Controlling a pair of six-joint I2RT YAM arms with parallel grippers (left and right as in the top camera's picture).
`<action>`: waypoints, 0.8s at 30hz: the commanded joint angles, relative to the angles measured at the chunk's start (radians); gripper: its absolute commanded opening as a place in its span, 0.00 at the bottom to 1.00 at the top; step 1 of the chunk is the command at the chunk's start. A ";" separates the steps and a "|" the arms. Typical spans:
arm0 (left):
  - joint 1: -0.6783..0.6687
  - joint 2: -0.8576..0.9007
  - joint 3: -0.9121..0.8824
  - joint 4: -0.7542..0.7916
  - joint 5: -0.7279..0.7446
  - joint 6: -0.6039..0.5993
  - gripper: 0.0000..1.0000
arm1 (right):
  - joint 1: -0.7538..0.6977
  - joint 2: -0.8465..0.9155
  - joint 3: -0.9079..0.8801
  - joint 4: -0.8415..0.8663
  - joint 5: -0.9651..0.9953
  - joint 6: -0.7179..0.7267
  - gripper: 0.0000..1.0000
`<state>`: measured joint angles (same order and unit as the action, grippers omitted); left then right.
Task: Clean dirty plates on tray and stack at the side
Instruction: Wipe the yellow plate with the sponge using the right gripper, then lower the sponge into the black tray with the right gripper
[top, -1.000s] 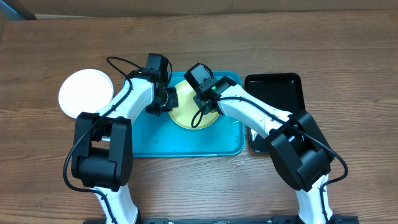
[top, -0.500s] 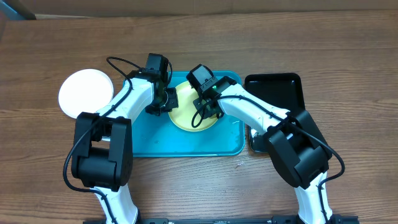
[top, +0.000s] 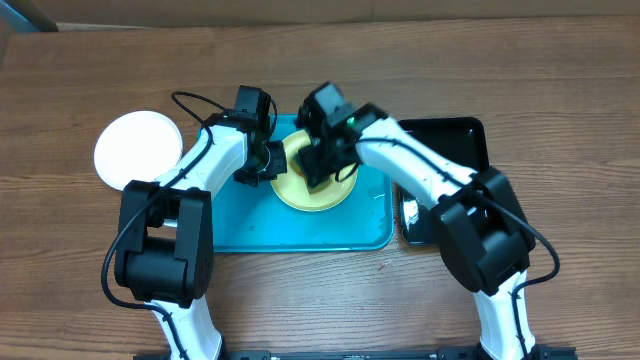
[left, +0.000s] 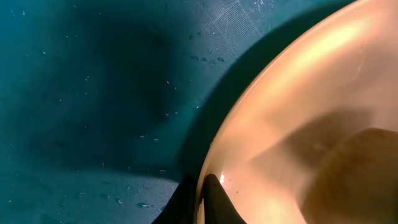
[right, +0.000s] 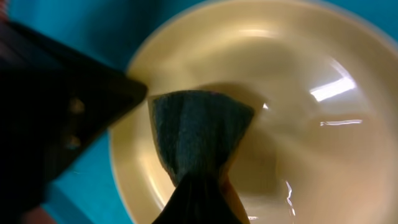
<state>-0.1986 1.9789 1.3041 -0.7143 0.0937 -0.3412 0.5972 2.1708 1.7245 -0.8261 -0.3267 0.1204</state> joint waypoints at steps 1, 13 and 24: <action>-0.006 0.024 -0.015 -0.003 -0.007 -0.002 0.07 | -0.097 -0.005 0.111 -0.035 -0.145 0.037 0.04; -0.006 0.024 -0.015 -0.002 -0.008 -0.002 0.20 | -0.367 -0.032 0.263 -0.482 0.081 -0.019 0.04; -0.006 0.024 -0.015 0.008 -0.008 0.005 0.37 | -0.477 -0.032 0.082 -0.517 0.297 -0.011 0.04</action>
<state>-0.2016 1.9827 1.3022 -0.7067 0.0937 -0.3408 0.1127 2.1685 1.8515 -1.3663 -0.0845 0.1116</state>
